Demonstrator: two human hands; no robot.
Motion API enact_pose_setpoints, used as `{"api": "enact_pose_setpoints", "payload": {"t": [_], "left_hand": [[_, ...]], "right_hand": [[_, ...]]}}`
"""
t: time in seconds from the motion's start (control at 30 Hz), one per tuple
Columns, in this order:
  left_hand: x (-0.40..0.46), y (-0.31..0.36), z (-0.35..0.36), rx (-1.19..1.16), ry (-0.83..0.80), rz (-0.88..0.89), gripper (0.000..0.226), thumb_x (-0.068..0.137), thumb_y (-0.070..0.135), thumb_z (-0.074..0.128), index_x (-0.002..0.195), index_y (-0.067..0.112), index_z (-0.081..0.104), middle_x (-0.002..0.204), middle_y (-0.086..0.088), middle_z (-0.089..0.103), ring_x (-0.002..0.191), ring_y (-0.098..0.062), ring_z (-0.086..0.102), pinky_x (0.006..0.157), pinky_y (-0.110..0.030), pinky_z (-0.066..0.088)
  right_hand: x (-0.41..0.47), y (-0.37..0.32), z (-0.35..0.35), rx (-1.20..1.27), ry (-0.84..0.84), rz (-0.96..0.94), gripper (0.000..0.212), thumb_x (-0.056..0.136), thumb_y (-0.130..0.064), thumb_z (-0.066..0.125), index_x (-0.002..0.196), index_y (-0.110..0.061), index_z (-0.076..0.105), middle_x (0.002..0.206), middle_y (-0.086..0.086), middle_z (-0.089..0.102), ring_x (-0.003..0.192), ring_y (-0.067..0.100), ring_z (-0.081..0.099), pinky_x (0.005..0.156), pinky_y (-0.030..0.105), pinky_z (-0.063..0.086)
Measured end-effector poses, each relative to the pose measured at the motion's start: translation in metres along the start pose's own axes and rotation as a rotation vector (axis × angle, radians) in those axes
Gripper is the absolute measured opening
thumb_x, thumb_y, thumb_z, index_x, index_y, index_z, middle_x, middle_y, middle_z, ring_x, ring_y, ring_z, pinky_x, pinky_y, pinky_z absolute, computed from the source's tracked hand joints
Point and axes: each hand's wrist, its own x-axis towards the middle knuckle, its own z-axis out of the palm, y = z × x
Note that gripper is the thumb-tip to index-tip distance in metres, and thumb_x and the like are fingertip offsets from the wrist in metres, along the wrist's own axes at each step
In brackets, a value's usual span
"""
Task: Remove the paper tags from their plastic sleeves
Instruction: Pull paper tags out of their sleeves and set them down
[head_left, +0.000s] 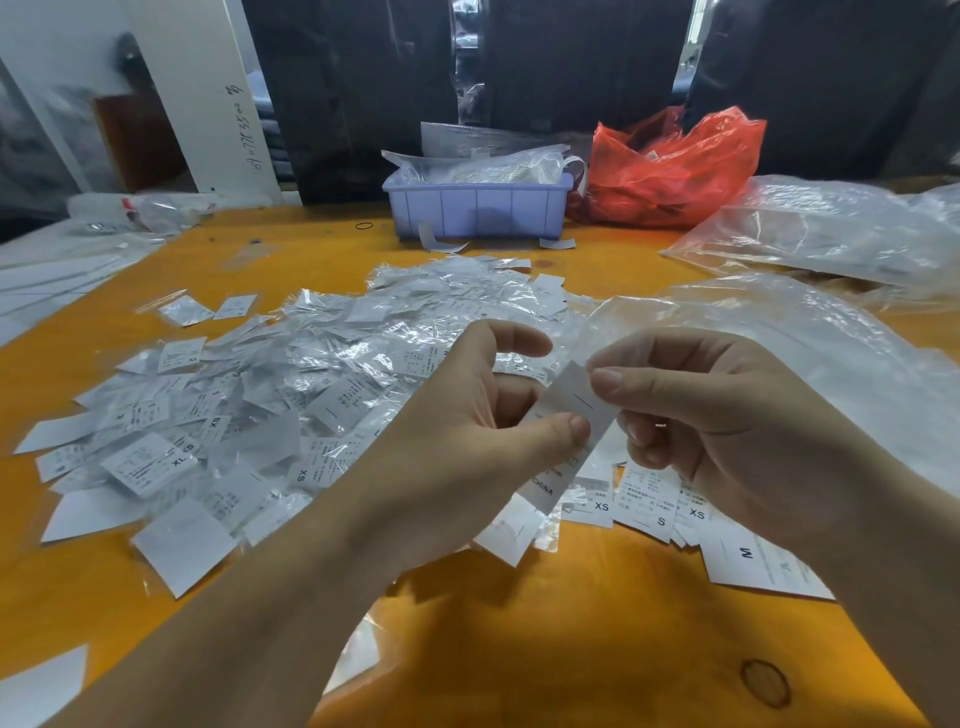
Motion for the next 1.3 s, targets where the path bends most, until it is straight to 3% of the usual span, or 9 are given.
{"api": "enact_pose_setpoints", "payload": {"t": [0.27, 0.4, 0.53, 0.77, 1.0, 1.3], "left_hand": [[-0.0002, 0.0001, -0.0032, -0.034, 0.086, -0.039, 0.041, 0.080, 0.026, 0.071, 0.112, 0.035, 0.047, 0.088, 0.003, 0.075, 0.076, -0.009, 0.070, 0.059, -0.018, 0.050], [-0.0009, 0.0028, -0.0022, -0.093, 0.116, -0.054, 0.028, 0.089, 0.012, 0.065, 0.111, 0.025, 0.054, 0.081, 0.004, 0.074, 0.067, -0.006, 0.068, 0.052, -0.012, 0.046], [-0.0002, 0.0043, -0.0002, -0.132, 0.157, -0.064, 0.007, 0.092, 0.007, 0.061, 0.093, 0.012, 0.065, 0.068, 0.009, 0.070, 0.060, 0.001, 0.064, 0.048, -0.007, 0.043], [0.0008, 0.0017, -0.0008, -0.168, 0.233, -0.168, 0.007, 0.092, 0.014, 0.062, 0.089, 0.010, 0.067, 0.061, 0.005, 0.065, 0.051, -0.004, 0.052, 0.047, -0.017, 0.039], [0.0015, 0.0013, 0.0022, -0.203, 0.212, -0.170, 0.007, 0.093, 0.015, 0.060, 0.091, 0.010, 0.065, 0.062, 0.003, 0.065, 0.047, -0.005, 0.050, 0.043, -0.018, 0.037], [0.0031, 0.0006, -0.0032, -0.127, 0.180, -0.174, 0.014, 0.094, 0.011, 0.056, 0.085, 0.009, 0.066, 0.063, -0.001, 0.065, 0.049, -0.008, 0.048, 0.042, -0.017, 0.037]], "right_hand": [[0.0011, -0.0040, -0.0050, -0.051, 0.010, -0.012, 0.021, 0.057, -0.025, 0.074, 0.073, -0.013, 0.077, 0.057, 0.003, 0.056, 0.051, 0.014, 0.044, 0.044, 0.022, 0.037], [0.0002, -0.0052, -0.0047, -0.110, 0.028, -0.036, 0.025, 0.057, -0.030, 0.074, 0.074, -0.012, 0.077, 0.058, 0.003, 0.057, 0.051, 0.014, 0.045, 0.043, 0.022, 0.037], [-0.0002, -0.0054, -0.0049, -0.155, 0.038, -0.076, 0.024, 0.061, -0.032, 0.074, 0.074, -0.013, 0.077, 0.057, 0.002, 0.058, 0.050, 0.014, 0.045, 0.043, 0.021, 0.038], [0.0008, -0.0024, -0.0030, -0.217, 0.013, -0.093, 0.028, 0.058, -0.040, 0.075, 0.073, -0.016, 0.077, 0.056, 0.004, 0.055, 0.052, 0.020, 0.041, 0.046, 0.023, 0.037], [0.0013, 0.0022, 0.0022, -0.172, -0.027, -0.069, 0.018, 0.063, -0.032, 0.074, 0.070, -0.015, 0.075, 0.055, 0.002, 0.053, 0.049, 0.015, 0.040, 0.044, 0.022, 0.035], [0.0030, 0.0004, -0.0057, -0.064, 0.088, -0.054, 0.006, 0.068, -0.019, 0.071, 0.064, -0.016, 0.073, 0.055, -0.001, 0.052, 0.049, 0.012, 0.040, 0.044, 0.022, 0.035]]}}
